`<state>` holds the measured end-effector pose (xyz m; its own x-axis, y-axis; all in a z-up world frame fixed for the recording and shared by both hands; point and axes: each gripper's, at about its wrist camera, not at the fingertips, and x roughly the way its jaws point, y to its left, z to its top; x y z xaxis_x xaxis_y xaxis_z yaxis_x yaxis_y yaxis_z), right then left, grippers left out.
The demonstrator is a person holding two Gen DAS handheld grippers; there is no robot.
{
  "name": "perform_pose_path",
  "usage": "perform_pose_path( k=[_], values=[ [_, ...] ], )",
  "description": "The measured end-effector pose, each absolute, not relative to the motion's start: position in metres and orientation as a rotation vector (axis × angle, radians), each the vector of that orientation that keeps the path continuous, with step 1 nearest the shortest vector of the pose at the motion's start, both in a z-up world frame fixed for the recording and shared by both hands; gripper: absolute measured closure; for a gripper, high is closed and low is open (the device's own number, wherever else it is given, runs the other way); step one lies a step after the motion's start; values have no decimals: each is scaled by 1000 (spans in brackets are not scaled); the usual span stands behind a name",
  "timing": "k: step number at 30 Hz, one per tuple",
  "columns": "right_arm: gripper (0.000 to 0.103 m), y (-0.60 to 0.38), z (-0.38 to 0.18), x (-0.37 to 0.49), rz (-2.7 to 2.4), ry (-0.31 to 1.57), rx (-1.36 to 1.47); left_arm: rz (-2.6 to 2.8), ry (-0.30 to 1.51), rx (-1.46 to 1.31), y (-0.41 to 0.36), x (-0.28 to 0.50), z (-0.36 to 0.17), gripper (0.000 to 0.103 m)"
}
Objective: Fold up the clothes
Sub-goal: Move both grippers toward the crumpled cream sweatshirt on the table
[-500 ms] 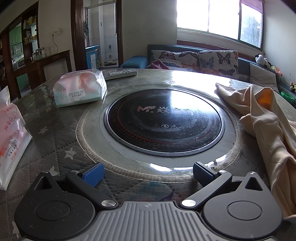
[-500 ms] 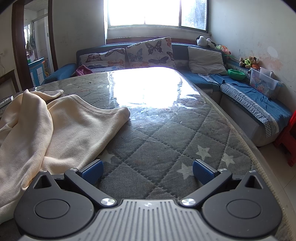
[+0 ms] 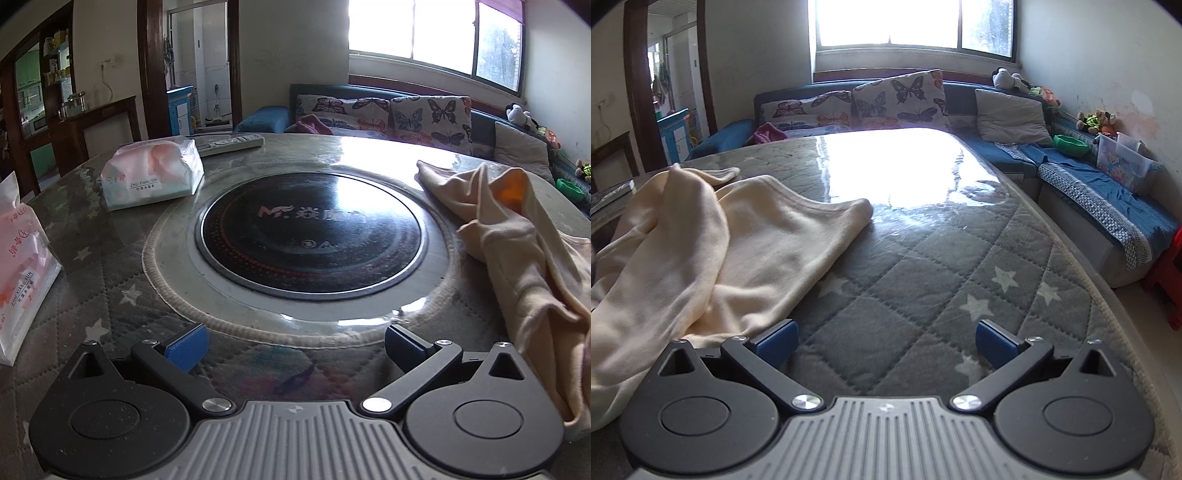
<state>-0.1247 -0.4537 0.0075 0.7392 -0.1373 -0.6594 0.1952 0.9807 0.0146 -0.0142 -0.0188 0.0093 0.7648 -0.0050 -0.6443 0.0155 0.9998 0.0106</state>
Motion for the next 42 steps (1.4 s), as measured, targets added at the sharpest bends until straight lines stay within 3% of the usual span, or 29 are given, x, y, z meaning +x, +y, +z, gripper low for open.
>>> perform_pose_path(
  k=[42],
  values=[
    [0,-376,33,-174,56,638,-2,-241,708,85,-99,-49,34,0]
  ],
)
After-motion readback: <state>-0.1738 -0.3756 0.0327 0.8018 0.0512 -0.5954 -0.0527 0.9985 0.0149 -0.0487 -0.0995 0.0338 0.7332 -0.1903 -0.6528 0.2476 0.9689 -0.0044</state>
